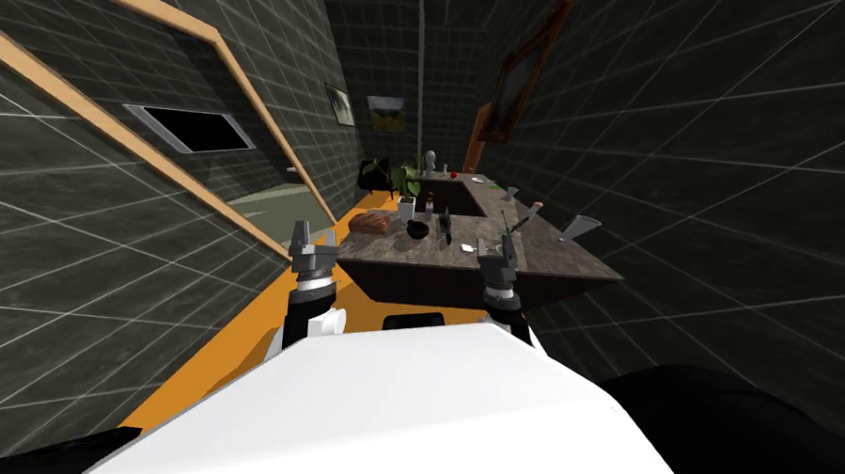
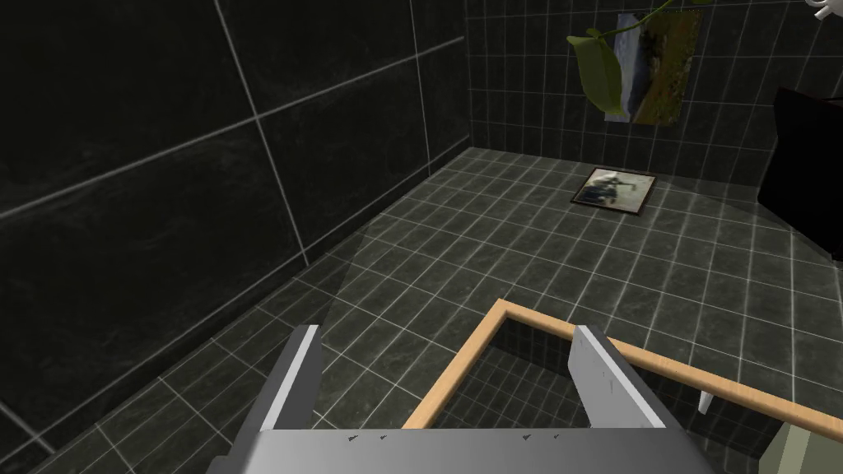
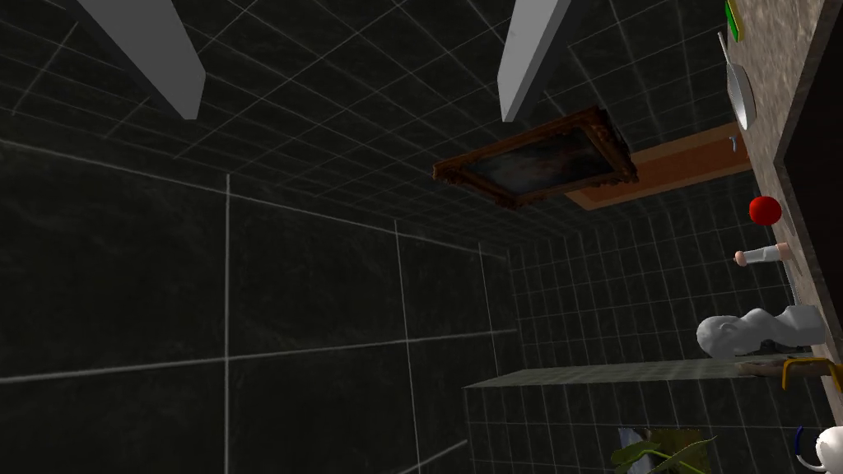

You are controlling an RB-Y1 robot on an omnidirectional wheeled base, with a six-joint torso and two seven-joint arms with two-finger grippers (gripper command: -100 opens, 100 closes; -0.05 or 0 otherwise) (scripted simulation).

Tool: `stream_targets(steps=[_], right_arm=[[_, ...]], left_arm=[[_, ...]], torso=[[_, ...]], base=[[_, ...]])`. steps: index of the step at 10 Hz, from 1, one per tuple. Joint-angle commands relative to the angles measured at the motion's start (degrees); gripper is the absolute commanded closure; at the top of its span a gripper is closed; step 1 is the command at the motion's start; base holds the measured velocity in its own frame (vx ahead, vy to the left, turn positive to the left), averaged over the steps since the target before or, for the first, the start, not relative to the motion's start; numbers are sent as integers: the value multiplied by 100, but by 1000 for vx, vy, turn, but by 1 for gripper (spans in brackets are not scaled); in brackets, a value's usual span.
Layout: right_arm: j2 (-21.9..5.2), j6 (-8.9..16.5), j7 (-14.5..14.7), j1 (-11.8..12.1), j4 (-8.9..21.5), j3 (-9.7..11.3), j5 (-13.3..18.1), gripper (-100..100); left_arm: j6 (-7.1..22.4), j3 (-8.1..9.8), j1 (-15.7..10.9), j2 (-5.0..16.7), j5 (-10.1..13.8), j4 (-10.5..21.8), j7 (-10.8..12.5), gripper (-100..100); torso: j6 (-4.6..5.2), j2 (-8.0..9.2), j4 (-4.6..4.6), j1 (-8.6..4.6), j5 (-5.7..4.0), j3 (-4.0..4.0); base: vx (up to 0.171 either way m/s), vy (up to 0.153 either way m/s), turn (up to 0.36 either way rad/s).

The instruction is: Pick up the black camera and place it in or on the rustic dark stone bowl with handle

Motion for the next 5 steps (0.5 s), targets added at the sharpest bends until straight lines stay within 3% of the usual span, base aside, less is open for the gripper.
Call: stream_targets(steps=[1,2,3,4,5], right_arm=[[-74,9,40,56,20,34,-159,-100],[-266,-76,92,288,114,105,-393,-100],[-266,-76,92,288,114,105,-443,-100],[-474,-158,145,533,211,181,-666,-100],[-474,-158,145,533,211,181,-744,-100]], left_arm=[[0,0,0,0,0,0,0,0],[0,1,1,0,0,0,0,0],[0,0,0,0,0,0,0,0],[0,1,1,0,0,0,0,0],[0,0,0,0,0,0,0,0]], torso=[[0,0,0,0,0,0],[3,-7,-1,0,0,-4],[-1,-6,-1,8,1,-3],[4,-7,-1,4,1,-3],[-1,2,0,4,1,1]], base=[[-59,-8,159],[-70,19,355],[-66,5,160],[-93,9,354],[-81,-3,150]])
